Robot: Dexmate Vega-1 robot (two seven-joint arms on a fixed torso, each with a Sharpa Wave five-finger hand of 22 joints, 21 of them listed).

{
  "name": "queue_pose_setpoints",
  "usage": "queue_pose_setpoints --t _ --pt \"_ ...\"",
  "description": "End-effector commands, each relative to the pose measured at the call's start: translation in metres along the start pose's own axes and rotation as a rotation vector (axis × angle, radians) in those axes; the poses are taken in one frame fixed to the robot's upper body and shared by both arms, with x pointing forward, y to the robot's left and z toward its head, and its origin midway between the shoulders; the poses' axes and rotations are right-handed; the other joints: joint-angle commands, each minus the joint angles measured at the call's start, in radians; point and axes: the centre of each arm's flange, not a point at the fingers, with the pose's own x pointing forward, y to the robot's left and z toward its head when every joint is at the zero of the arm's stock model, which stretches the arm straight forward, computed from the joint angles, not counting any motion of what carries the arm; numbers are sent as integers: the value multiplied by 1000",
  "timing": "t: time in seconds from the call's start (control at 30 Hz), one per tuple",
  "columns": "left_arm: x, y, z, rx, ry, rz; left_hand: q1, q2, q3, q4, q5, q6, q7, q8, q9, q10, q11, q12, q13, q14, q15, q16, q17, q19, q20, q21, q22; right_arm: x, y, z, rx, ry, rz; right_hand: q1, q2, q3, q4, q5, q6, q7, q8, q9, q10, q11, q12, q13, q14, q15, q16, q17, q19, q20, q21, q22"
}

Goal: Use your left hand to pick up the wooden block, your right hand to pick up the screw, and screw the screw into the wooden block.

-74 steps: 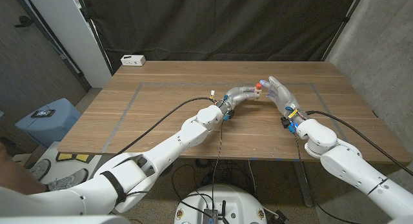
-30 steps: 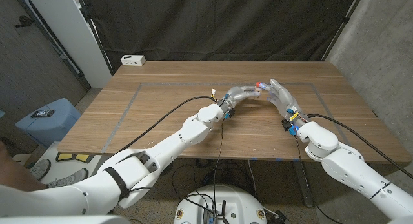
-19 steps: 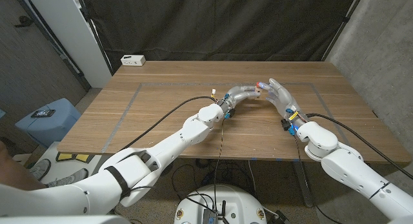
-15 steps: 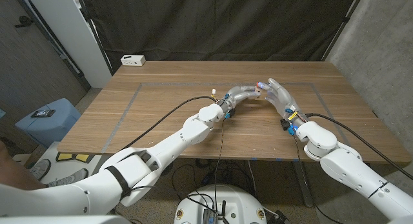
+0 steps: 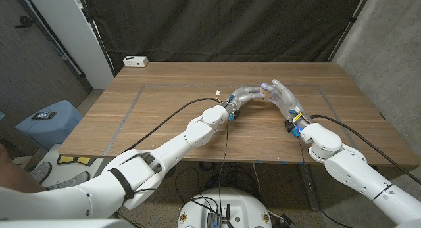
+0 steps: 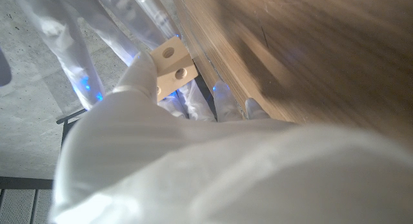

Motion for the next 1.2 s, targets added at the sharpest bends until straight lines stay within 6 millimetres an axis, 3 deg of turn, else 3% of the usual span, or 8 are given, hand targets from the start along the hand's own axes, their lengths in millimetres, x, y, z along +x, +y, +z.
queue_pose_setpoints --t 0.03,0.43,0.83,1.2 --pt "-1 0 2 8 0 -4 2 11 0 3 5 -8 -3 -3 3 -6 -2 0 1 2 -56 2 3 2 1 5 3 -2 -8 2 -5 -19 -33 13 16 10 0 4 -7 -6 -3 0 -57 12 4 2 -157 -3 8 2 11 3 11 3" --pt "-3 -1 2 11 -3 -6 2 13 -1 2 6 -9 -6 -2 3 -11 -3 0 0 1 -58 2 3 3 1 5 4 -3 -14 1 -16 -15 -45 20 13 15 -9 4 -54 -41 -23 0 -54 22 -3 2 -150 3 6 2 25 4 10 2" --pt "-5 -3 2 14 -1 -5 4 14 -1 0 7 -16 -9 -4 3 -12 -4 1 0 -3 -61 0 3 2 2 5 4 0 -19 -1 -40 -2 -37 16 11 16 -11 3 -137 -62 -36 -1 -76 31 -16 3 -163 10 1 5 7 -1 0 3" --pt "-7 -4 2 14 -1 -7 20 18 4 -8 9 -22 -8 -5 2 -18 -4 1 0 -9 -63 -4 2 2 -2 5 4 4 -20 -3 -55 15 -29 13 10 17 -13 3 -227 -62 -39 -3 -102 32 -24 2 -177 9 -2 6 -8 0 -4 3"
